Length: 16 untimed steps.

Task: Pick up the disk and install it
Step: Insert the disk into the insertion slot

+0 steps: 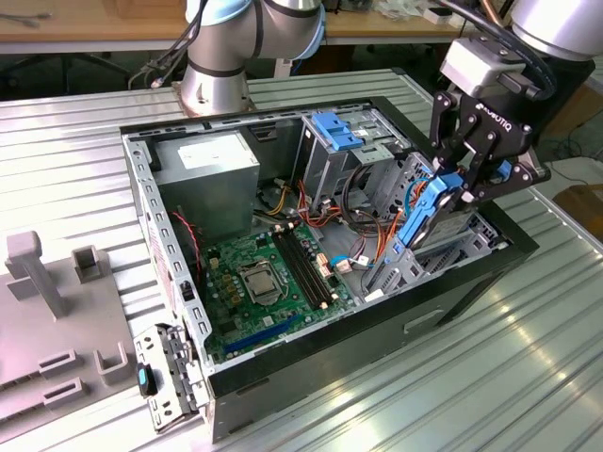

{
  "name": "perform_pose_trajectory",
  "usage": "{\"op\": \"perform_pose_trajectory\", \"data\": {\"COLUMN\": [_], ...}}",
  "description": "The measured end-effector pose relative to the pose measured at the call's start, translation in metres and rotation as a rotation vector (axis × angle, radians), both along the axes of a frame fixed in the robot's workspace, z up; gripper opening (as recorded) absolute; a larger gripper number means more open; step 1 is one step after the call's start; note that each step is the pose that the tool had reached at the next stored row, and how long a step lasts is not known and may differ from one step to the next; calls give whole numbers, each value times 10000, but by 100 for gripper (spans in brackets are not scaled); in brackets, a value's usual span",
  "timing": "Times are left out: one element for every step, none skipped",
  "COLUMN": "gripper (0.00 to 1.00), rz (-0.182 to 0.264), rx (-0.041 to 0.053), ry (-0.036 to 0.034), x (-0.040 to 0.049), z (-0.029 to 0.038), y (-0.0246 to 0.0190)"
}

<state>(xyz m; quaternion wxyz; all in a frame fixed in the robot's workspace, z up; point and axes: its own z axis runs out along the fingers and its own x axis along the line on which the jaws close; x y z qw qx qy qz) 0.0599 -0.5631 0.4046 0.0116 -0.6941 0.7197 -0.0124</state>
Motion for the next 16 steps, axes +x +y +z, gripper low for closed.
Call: {"op": "perform_pose_trajectory", "data": {"gripper": [37, 37, 37, 37, 37, 37, 37, 37, 37, 37, 37, 37, 37, 37, 37, 37], "rz": [0, 0, 0, 0, 0, 0, 0, 0, 0, -1, 0, 0, 0, 0, 0, 0], "rx": [0, 1, 1, 1, 1, 1, 0, 1, 1, -1, 0, 0, 0, 0, 1, 1], "ry": [0, 0, 0, 0, 0, 0, 0, 0, 0, 0, 0, 0, 0, 0, 0, 0], "x": [0, 0, 0, 0, 0, 0, 0, 0, 0, 0, 0, 0, 0, 0, 0, 0], "z": [-5, -8, -14, -20, -23, -27, -30, -35, -42, -48, -52, -56, -62, -68, -73, -77], "y": [0, 0, 0, 0, 0, 0, 0, 0, 0, 0, 0, 0, 0, 0, 0, 0]}}
